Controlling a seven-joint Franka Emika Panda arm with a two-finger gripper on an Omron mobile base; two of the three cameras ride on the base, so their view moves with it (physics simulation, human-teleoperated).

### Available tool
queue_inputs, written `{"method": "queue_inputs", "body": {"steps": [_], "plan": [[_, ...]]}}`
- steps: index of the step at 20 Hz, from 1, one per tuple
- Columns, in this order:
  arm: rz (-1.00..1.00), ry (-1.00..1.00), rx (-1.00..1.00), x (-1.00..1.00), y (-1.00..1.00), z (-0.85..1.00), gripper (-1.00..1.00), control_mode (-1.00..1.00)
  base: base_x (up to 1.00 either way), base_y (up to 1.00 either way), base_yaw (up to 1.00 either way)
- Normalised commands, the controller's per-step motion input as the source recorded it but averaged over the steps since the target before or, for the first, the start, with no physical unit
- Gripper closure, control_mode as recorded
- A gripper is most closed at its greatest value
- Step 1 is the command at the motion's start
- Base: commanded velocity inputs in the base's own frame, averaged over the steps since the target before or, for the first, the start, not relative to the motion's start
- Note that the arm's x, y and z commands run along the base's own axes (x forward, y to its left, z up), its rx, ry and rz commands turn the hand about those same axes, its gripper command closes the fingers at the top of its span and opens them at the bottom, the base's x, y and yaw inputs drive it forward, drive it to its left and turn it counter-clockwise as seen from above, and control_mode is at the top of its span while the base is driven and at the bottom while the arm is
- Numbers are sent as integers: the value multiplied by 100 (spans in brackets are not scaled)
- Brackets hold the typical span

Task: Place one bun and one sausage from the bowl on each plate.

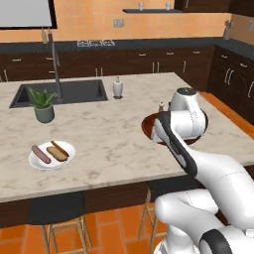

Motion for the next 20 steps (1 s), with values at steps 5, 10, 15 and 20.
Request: {"method": "queue_inputs", "body": {"steps": [5,10,15,20], "plan": [[0,0,0,0,0,0,100,100,0,100,0],[0,0,0,0,0,0,100,100,0,100,0],[0,0,0,0,0,0,100,100,4,100,0],[0,0,0,0,0,0,100,100,20,100,0]]}}
